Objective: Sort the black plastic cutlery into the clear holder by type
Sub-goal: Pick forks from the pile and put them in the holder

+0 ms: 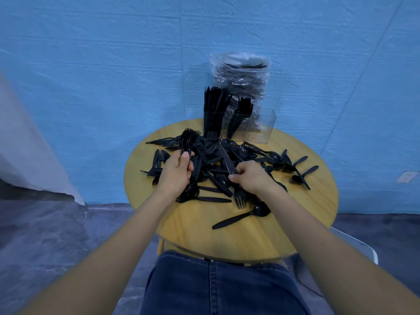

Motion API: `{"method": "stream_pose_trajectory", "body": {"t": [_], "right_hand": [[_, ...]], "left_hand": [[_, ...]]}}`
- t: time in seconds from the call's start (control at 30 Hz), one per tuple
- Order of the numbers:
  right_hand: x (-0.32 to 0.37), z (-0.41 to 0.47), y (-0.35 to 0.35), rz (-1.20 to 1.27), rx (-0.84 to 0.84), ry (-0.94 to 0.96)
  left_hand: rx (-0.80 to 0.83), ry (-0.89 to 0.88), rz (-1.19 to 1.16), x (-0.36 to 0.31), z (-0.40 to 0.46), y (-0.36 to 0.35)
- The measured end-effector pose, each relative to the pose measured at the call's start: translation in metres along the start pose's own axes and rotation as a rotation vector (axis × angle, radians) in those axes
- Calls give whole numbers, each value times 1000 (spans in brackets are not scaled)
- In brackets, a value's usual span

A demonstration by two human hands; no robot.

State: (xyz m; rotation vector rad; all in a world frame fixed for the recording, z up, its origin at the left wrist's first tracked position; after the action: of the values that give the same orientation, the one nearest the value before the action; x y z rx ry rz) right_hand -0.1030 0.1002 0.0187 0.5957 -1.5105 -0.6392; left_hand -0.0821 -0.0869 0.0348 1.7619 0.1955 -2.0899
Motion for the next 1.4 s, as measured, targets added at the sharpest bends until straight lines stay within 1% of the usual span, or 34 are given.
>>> {"method": "stream_pose_trajectory", "body": {"t": [0.07,0.17,0.27,0.33,0.4,0.47,0.53,0.63,0.7,0.83,0.9,0.97,1.07,1.13,1.17,1.27,1.4], "right_hand": [[2,3,13,-17,-22,49],[8,5,21,-44,24,114],[14,5,28,-132,36,200],[21,3,30,-165,47,255],[30,1,30,-173,67,317],[38,-2,33,-173,71,371],[43,-1,39,-188,51,404],[43,3,44,-174,36,406],[40,6,48,-117,14,380],[25,9,60,168,-87,248],[11,12,62,241,-157,154],[0,15,63,154,-226,99],[1,13,65,-56,-288,96],[4,11,67,-104,-305,99],[5,10,65,-81,-297,99],[2,10,64,100,-285,79],[-6,9,67,253,-361,55]], "left_hand": [[-1,-47,7,-15,5,-5],[-2,-128,49,-38,11,-16],[19,-226,91,-62,15,-29],[37,-359,232,-76,16,-39],[82,-472,445,-79,12,-52],[146,-548,623,-71,6,-66],[189,-593,723,-62,-3,-76],[215,-590,777,-52,-9,-81],[199,-574,779,-48,-9,-81],[92,-534,767,-45,-6,-72],[52,-515,755,-45,-6,-69],[30,-494,756,-45,-8,-68],[17,-445,787,-43,-9,-69],[12,-410,787,-40,-8,-69],[7,-394,782,-39,-7,-68],[-25,-348,781,-34,0,-61],[-72,-266,745,-23,9,-49]]}}
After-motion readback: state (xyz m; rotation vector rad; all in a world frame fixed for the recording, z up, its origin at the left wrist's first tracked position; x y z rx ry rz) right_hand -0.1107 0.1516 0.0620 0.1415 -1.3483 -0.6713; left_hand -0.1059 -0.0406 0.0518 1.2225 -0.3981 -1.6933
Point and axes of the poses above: each hand's wrist, its own z-axis towards the middle knuckle, its own y-axis out of the back of the hand, x = y × z, the point moved 10 cm from there along z, towards the middle knuckle, and after that the axes turned 11 degrees about -x, right-handed, at the moved point
